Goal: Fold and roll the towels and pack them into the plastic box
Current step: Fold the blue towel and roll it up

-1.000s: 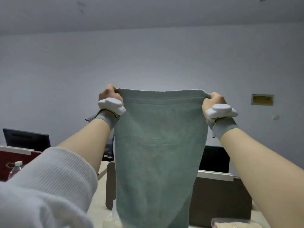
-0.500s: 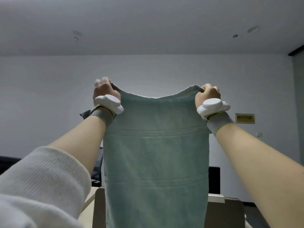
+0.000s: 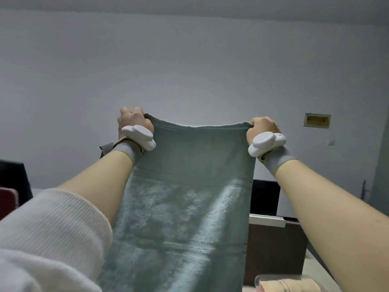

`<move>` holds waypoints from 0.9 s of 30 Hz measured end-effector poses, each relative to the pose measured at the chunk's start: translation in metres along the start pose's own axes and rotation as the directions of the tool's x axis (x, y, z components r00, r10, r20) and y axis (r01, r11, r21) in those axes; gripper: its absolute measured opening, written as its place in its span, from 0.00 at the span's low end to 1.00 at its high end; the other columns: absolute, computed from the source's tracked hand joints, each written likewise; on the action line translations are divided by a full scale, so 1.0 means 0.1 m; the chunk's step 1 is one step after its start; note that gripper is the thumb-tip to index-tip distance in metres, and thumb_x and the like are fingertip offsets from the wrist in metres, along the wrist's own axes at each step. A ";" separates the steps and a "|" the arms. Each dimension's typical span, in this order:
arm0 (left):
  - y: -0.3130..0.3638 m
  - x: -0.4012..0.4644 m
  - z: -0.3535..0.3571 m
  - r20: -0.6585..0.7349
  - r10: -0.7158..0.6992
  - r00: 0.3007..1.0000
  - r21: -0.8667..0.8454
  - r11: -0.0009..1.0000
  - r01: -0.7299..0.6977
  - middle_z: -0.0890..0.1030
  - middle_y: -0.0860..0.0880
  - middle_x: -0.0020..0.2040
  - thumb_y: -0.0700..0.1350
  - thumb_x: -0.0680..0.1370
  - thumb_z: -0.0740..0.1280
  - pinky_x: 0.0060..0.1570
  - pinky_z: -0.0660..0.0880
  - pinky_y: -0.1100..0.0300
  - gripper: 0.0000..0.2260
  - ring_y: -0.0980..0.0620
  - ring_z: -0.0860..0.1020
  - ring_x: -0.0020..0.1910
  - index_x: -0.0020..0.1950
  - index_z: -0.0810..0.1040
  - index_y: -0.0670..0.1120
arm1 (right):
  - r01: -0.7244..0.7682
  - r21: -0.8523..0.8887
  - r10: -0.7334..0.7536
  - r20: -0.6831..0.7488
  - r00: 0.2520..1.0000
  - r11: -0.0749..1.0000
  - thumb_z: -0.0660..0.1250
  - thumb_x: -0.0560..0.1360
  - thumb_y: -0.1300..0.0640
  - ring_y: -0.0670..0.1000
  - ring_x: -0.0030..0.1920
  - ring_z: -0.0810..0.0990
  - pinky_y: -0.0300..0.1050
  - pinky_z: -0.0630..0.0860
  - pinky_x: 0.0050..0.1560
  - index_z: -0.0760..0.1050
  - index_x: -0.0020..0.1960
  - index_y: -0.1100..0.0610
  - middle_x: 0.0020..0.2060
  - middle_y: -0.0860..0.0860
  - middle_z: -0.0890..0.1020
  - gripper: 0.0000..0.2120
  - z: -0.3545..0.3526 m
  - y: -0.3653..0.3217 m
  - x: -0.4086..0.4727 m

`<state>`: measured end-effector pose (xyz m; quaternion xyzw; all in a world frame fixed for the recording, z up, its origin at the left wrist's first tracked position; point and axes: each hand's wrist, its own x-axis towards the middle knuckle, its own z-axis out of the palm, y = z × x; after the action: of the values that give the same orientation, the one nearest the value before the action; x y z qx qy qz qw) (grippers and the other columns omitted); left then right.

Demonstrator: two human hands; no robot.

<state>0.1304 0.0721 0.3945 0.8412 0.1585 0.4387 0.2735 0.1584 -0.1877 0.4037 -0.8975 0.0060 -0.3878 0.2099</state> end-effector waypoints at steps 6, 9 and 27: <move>-0.49 -0.09 0.81 0.149 -0.051 0.988 0.145 0.989 0.029 0.68 0.34 0.65 0.38 0.79 0.56 0.61 0.68 0.50 0.14 0.36 0.70 0.63 0.63 0.71 0.36 | -0.046 -0.053 0.056 0.197 0.979 0.998 0.56 0.73 0.67 0.63 0.60 0.73 0.46 0.72 0.51 0.79 0.52 0.62 0.57 0.61 0.77 0.14 1.04 0.41 0.05; -0.65 -0.16 1.02 0.186 -0.039 0.982 0.179 0.984 0.005 0.67 0.35 0.64 0.39 0.80 0.55 0.60 0.69 0.51 0.14 0.36 0.70 0.62 0.62 0.71 0.35 | -0.062 -0.039 0.069 0.213 0.975 0.997 0.56 0.73 0.67 0.63 0.60 0.73 0.43 0.67 0.45 0.79 0.51 0.62 0.57 0.61 0.77 0.14 1.29 0.53 -0.03; -2.32 -2.29 1.27 0.559 -0.274 0.782 0.480 0.877 -0.036 0.74 0.36 0.58 0.41 0.77 0.57 0.52 0.72 0.52 0.14 0.36 0.73 0.56 0.57 0.76 0.36 | -0.150 -0.102 0.180 0.658 0.731 0.983 0.56 0.74 0.65 0.60 0.59 0.71 0.47 0.68 0.48 0.73 0.47 0.58 0.57 0.58 0.74 0.09 2.09 1.30 -3.06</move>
<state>0.0993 0.1011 0.0468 0.9651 0.2164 0.0727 0.1281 0.1107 -0.1751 0.0142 -0.9766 0.0188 -0.0225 0.2129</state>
